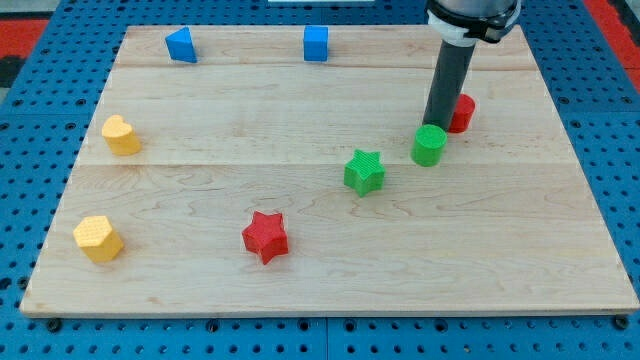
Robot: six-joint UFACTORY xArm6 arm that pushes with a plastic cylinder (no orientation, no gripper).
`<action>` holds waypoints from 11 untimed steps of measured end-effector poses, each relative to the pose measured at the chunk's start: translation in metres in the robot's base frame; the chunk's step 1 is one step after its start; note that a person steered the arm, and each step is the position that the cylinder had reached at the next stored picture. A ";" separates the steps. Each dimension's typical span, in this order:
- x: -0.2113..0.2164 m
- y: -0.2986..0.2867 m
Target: Slightly move the green circle to the top
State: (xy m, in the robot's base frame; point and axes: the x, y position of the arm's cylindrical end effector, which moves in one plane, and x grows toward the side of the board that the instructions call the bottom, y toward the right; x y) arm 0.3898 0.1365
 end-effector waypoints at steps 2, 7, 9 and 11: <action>-0.034 0.026; 0.050 -0.034; 0.015 -0.100; 0.049 -0.243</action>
